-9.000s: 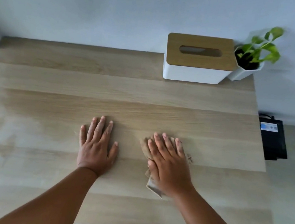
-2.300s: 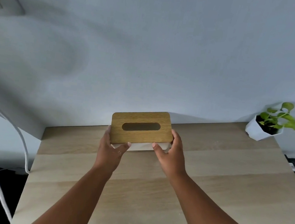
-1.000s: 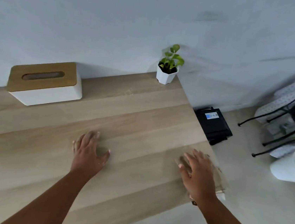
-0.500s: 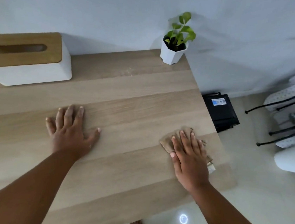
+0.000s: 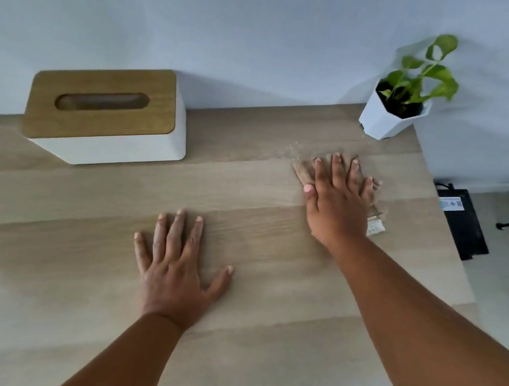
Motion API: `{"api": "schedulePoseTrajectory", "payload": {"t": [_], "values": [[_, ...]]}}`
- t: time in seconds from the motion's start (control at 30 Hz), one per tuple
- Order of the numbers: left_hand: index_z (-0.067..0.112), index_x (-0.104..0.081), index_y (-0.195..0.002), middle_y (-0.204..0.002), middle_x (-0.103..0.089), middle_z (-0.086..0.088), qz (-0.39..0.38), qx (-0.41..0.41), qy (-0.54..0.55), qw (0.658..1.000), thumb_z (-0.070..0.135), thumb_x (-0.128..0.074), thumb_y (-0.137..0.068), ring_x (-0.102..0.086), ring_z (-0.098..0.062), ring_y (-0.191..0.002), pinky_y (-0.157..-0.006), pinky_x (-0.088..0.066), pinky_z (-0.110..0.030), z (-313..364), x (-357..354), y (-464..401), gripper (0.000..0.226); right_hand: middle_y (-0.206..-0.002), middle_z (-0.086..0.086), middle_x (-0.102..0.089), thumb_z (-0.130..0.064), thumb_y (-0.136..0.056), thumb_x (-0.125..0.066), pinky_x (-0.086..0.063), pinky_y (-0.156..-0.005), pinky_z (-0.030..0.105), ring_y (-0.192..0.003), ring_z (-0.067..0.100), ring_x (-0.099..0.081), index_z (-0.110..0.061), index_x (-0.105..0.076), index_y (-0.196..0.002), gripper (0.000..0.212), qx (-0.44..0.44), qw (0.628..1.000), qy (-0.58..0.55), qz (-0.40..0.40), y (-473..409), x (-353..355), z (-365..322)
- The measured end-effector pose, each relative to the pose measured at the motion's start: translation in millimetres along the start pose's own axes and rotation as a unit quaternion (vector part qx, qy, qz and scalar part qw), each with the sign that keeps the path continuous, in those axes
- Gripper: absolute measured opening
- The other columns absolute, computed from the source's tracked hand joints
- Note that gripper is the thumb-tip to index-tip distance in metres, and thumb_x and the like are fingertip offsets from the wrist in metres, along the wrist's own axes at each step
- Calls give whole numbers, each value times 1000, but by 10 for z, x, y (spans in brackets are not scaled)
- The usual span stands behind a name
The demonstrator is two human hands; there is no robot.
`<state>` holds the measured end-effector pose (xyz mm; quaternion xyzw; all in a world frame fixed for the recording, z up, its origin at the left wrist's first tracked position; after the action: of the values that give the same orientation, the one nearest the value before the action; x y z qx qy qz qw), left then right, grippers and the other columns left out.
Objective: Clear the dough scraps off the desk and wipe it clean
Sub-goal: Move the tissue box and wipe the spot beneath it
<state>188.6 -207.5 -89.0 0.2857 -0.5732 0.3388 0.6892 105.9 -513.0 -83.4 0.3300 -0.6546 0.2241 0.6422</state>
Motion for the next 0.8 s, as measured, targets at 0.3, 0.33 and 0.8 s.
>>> {"api": "schedulePoseTrajectory", "payload": {"t": [0.3, 0.33, 0.8], "values": [[24, -33, -160, -171, -22, -7, 3, -13, -8, 1000, 84, -48, -79, -6, -31, -160, -122, -8, -69, -26, -39, -27, 101, -172, 8, -12, -50, -104, -28, -4, -120, 71, -157, 46, 1, -31, -29, -159, 58, -9, 999, -34, -4, -1007, 41, -704], [25, -33, -160, -171, -21, -7, 2, -13, -7, 1000, 85, -47, -80, -5, -31, -160, -122, -9, -69, -28, -46, -28, 101, -173, 7, -12, -52, -104, -27, -4, -120, 72, -157, 47, 2, -34, -29, -158, 57, 9, 999, -32, -7, -990, 41, -784], [26, -34, -159, -171, -19, -4, -11, -4, -4, 1000, 85, -44, -80, -3, -27, -160, -123, -7, -67, -39, -50, -26, 100, -170, 3, -24, -41, -106, -33, -13, -128, 52, -156, 31, -23, -24, -35, -160, 57, 121, 992, -19, 26, 85, -13, -177]]}}
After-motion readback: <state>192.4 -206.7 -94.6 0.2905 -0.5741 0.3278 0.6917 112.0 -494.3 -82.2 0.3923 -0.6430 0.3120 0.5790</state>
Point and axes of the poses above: each hand's wrist, its own y-axis away from the middle knuckle, its own x-axis out of the back of the hand, z = x × y, the point moved 5 cm from there along -y, towards the middle knuckle
